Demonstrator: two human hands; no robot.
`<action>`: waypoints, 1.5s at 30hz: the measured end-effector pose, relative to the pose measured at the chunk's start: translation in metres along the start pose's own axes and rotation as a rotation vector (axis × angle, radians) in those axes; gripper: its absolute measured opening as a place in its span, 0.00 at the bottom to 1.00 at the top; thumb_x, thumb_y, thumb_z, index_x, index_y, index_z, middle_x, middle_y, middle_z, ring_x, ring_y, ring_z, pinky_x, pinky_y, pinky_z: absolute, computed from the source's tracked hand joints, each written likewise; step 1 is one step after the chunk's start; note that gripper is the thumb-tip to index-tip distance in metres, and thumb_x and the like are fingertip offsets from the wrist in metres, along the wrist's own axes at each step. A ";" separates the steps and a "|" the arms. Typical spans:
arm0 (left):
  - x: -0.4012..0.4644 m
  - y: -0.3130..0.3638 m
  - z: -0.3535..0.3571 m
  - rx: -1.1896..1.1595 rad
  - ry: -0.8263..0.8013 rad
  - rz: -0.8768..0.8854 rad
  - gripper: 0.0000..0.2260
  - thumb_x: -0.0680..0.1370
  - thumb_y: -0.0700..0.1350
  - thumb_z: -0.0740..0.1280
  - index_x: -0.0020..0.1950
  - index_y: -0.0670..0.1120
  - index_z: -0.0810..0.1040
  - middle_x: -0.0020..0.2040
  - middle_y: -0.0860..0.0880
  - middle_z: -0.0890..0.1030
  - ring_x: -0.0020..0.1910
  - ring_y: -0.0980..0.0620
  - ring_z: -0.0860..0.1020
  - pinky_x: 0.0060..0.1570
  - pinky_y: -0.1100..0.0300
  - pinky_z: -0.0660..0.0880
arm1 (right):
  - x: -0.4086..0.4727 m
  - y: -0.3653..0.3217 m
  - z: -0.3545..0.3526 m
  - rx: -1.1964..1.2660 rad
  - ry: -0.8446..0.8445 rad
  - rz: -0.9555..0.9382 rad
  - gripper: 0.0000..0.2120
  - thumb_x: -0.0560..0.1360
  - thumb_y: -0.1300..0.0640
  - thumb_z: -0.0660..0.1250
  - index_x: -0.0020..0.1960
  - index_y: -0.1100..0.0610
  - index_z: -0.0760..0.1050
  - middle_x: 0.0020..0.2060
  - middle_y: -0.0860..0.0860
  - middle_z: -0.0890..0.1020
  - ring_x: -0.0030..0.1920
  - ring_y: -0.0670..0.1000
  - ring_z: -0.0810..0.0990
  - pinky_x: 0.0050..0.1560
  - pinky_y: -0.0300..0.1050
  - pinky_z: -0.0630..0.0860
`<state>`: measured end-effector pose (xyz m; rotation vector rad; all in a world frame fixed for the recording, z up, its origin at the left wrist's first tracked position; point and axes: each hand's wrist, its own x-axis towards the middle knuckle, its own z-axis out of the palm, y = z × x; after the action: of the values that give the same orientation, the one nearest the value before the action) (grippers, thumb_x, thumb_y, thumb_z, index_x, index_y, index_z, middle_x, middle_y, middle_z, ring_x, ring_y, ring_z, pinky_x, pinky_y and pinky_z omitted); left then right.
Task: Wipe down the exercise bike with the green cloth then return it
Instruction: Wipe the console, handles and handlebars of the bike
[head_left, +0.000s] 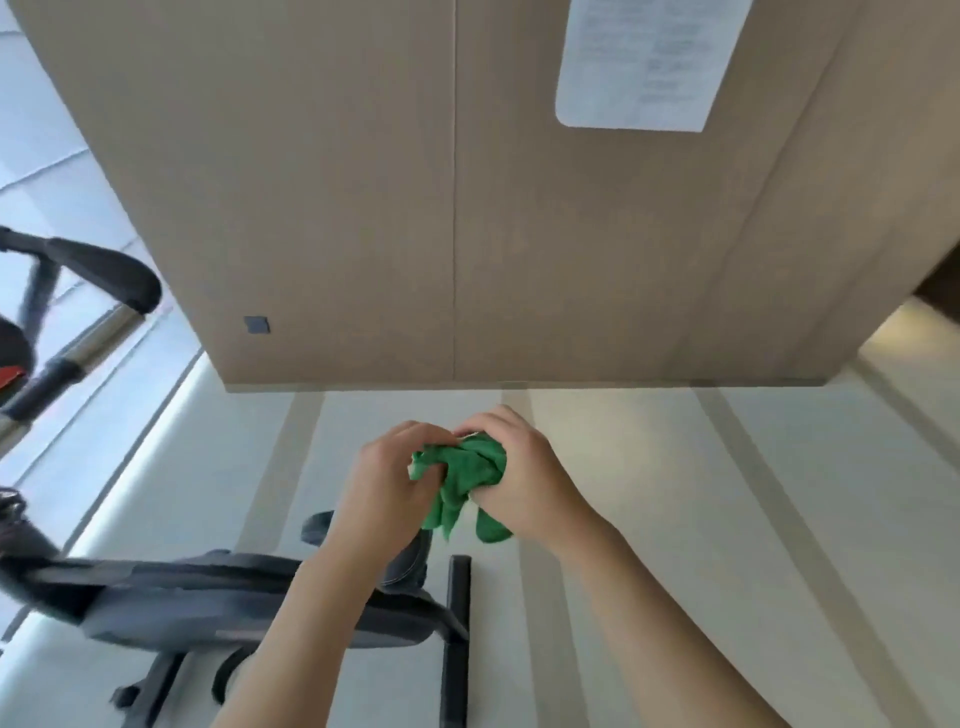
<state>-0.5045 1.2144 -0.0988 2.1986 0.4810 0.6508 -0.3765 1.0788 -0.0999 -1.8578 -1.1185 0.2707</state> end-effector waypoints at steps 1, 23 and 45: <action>0.009 0.012 0.019 -0.002 -0.014 0.010 0.20 0.74 0.28 0.67 0.52 0.52 0.85 0.50 0.60 0.84 0.52 0.59 0.81 0.51 0.67 0.77 | -0.009 0.011 -0.023 0.015 0.004 0.018 0.26 0.65 0.70 0.72 0.61 0.52 0.80 0.55 0.45 0.78 0.55 0.46 0.80 0.55 0.40 0.77; 0.136 0.134 0.214 -0.202 -0.122 0.133 0.22 0.78 0.27 0.64 0.49 0.54 0.83 0.46 0.59 0.85 0.43 0.51 0.83 0.43 0.53 0.82 | -0.056 0.157 -0.245 0.401 0.193 0.335 0.29 0.74 0.66 0.76 0.68 0.42 0.78 0.62 0.43 0.83 0.63 0.48 0.82 0.56 0.51 0.85; 0.438 -0.009 0.193 -0.216 -0.141 0.079 0.26 0.69 0.21 0.64 0.42 0.52 0.86 0.54 0.57 0.84 0.56 0.52 0.83 0.53 0.55 0.82 | 0.306 0.254 -0.270 0.400 0.328 0.280 0.14 0.77 0.69 0.72 0.58 0.54 0.80 0.50 0.53 0.87 0.53 0.57 0.85 0.56 0.55 0.82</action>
<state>-0.0426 1.3391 -0.0855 2.0488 0.2405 0.5565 0.1023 1.1180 -0.0755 -1.6194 -0.5343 0.3102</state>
